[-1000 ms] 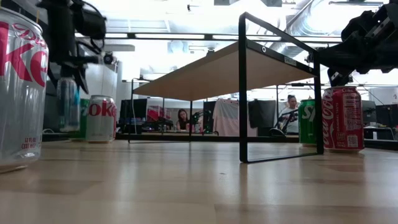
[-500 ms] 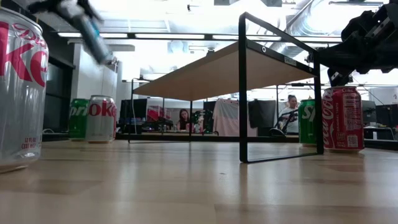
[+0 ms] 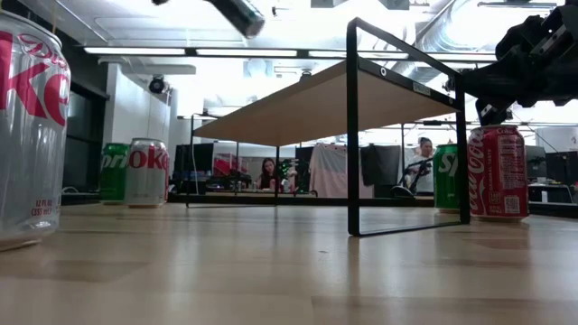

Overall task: Place canned beverage on shelf
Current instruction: Put the top left blue soda can on the shelf

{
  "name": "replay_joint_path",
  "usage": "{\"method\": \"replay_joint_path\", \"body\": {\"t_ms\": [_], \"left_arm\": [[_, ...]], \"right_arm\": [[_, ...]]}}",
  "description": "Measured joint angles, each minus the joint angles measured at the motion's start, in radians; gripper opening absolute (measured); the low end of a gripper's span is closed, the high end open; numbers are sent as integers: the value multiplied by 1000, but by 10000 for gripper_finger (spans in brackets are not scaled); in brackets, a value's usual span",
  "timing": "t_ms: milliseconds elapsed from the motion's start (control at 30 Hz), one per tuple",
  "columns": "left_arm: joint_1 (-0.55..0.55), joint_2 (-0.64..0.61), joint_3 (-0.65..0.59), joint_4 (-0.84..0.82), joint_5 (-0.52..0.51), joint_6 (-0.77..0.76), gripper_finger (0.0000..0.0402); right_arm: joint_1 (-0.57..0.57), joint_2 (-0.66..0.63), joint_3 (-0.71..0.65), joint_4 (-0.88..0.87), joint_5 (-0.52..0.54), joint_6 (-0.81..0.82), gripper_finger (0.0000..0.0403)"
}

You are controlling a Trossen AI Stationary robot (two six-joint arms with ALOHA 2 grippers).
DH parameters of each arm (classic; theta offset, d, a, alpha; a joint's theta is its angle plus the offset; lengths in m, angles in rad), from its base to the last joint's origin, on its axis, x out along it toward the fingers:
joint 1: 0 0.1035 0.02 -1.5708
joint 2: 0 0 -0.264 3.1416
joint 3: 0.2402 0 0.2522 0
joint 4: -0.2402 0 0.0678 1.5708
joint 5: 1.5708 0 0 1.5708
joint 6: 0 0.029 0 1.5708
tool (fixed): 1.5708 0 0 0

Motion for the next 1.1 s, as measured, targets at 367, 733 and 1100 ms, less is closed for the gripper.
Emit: {"method": "replay_joint_path", "body": {"t_ms": [367,733,1100], "left_arm": [[-7,387,504,-483,-118,409,150],[-12,523,466,-527,-95,683,151],[-25,614,465,-539,-54,753,152]], "right_arm": [[0,0,0,0,0,0,0],[0,0,0,0,0,0,0],[0,0,0,0,0,0,0]]}}
